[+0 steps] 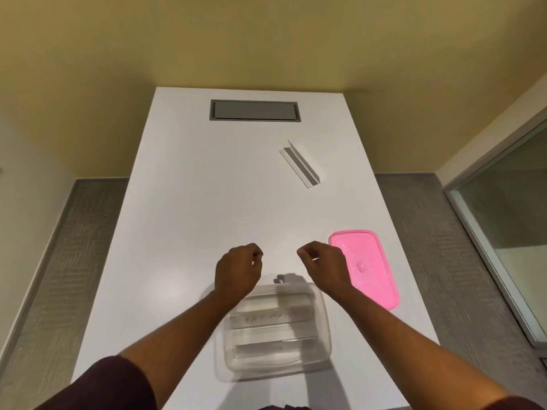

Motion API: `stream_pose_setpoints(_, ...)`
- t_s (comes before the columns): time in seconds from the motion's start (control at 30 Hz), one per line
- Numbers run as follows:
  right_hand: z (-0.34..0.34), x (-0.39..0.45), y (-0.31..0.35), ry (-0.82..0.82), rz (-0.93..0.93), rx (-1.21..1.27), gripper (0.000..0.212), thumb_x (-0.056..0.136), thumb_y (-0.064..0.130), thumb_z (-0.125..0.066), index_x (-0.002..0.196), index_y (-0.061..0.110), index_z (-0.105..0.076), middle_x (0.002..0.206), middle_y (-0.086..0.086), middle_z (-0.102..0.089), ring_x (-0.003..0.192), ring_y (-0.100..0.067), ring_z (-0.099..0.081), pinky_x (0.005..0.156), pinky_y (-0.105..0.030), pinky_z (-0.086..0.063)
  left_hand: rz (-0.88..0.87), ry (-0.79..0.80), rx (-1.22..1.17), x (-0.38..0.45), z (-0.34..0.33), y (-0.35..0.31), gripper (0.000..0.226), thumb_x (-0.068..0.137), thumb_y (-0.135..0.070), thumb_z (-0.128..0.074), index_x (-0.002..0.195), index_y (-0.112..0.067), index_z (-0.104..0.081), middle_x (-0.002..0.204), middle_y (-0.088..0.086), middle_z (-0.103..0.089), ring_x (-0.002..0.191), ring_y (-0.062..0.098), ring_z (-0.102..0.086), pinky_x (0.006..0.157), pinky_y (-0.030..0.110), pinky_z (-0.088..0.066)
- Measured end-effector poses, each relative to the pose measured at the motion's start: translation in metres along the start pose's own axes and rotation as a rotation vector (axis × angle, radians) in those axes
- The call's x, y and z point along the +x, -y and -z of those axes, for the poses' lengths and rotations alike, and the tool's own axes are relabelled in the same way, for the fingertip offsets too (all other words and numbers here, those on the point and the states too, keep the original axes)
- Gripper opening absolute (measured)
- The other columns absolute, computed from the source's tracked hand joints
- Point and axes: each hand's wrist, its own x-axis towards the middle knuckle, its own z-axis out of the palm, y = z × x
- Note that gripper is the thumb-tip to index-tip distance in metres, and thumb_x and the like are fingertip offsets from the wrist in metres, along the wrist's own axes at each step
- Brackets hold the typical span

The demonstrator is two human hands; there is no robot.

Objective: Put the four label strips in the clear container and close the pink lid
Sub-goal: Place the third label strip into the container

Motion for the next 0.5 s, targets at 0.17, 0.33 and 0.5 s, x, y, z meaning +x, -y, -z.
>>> stream_pose_setpoints(0.17,0.014,0.072,-0.01,0.025,-0.105,0.037,0.015,0.092,0.03,-0.068,0.091,0.018,-0.078,0.09,0.008,-0.078,0.084,-0.009,-0.07,0.078,-0.026,-0.052,0.084,0.097,0.02,0.063,-0.015,0.017,0.027,0.095,-0.029,-0.054,0.12,-0.025,-0.063,0.122,-0.004,-0.068,0.112,0.02,-0.064,0.094,0.036,-0.051)
stream_pose_setpoints(0.33,0.022,0.156,-0.025,0.051,-0.293,0.153,0.016,0.09,0.029,-0.069,0.095,0.015,-0.077,0.094,0.007,-0.075,0.088,-0.012,-0.069,0.081,-0.028,-0.051,0.101,0.196,0.048,0.114,-0.042,0.062,0.054,0.098,-0.033,-0.053,0.148,-0.017,-0.041,0.159,0.003,-0.039,0.149,0.021,-0.032,0.12,0.04,-0.03)
stream_pose_setpoints(0.5,0.024,0.234,-0.037,0.065,-0.59,0.507,0.01,0.089,0.021,-0.069,0.086,0.012,-0.07,0.083,-0.004,-0.068,0.062,-0.013,-0.068,0.065,-0.032,-0.058,0.007,0.274,0.171,0.155,-0.067,0.095,0.071,0.101,-0.037,-0.048,0.158,-0.01,-0.017,0.169,0.005,-0.007,0.156,0.026,-0.003,0.126,0.041,-0.009)
